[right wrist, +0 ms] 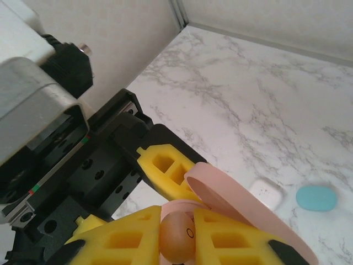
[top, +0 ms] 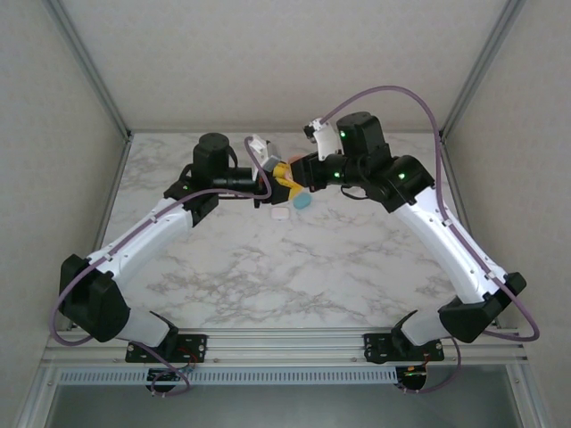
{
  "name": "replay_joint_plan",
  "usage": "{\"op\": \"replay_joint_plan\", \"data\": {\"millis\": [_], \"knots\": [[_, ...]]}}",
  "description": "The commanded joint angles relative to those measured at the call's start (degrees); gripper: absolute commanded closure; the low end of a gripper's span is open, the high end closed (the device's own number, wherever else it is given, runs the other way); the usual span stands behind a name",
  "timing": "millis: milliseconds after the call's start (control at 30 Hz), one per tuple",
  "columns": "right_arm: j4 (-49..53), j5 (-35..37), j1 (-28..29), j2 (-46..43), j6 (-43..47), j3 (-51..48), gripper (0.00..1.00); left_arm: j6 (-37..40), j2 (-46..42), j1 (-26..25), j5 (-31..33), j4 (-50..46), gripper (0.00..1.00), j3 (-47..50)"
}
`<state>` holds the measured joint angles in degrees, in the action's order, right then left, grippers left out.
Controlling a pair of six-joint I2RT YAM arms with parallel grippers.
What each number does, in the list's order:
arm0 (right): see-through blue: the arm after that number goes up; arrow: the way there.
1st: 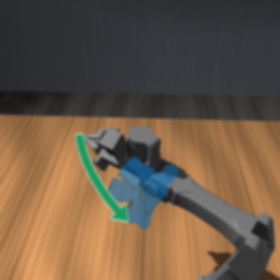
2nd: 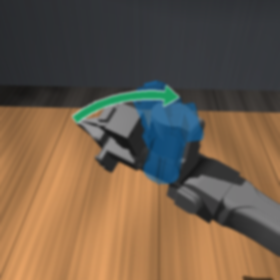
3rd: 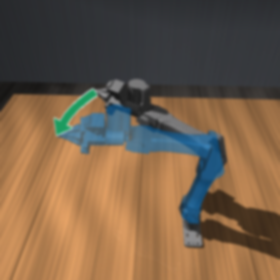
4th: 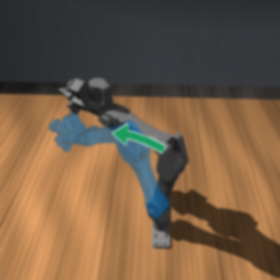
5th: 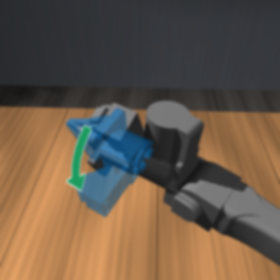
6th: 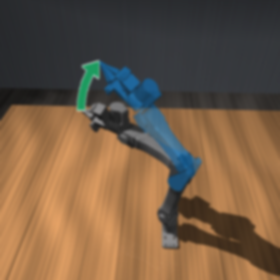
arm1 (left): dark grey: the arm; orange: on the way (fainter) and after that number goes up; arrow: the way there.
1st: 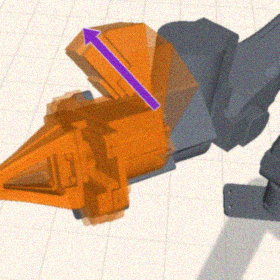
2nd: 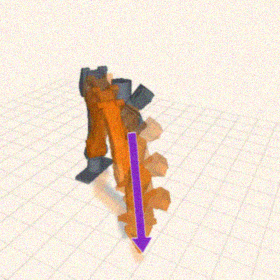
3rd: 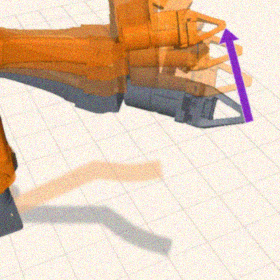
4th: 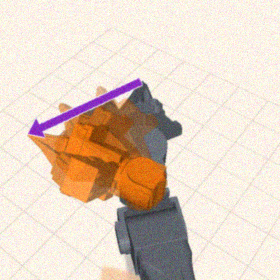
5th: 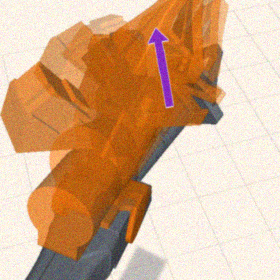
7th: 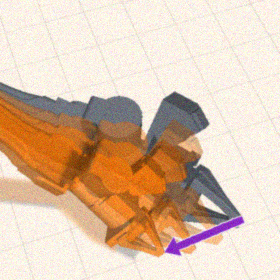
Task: Insert wireless bluetooth earbuds into charging case
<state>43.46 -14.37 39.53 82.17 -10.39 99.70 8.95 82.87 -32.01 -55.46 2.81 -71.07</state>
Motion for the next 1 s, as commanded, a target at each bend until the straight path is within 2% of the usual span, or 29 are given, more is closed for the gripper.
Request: {"op": "replay_joint_plan", "data": {"millis": [0, 167, 400, 600, 967], "knots": [[-4.31, 1.89, 0.20, -2.56, 2.52, -0.85, 0.81, 0.69, 1.05, 0.46, -6.10, -3.44, 0.93, -3.60], [-4.18, 1.26, 0.20, -3.38, 5.46, -1.78, 0.81, 3.65, 2.33, 0.46, -10.25, -8.84, 0.93, -6.54], [-2.83, -3.13, 0.22, -4.35, 11.51, -2.44, 0.81, 9.45, 3.79, 0.46, -13.42, -18.60, 0.94, -11.23], [-3.54, -6.73, 0.20, -5.48, 16.98, -4.68, 0.80, 9.18, 3.38, 0.46, -12.86, -17.51, 0.94, -10.97], [-4.12, -4.94, 0.20, -3.96, 24.25, -5.61, 0.80, 6.67, 1.97, 0.19, -12.31, -13.88, 0.95, -9.49]]}}
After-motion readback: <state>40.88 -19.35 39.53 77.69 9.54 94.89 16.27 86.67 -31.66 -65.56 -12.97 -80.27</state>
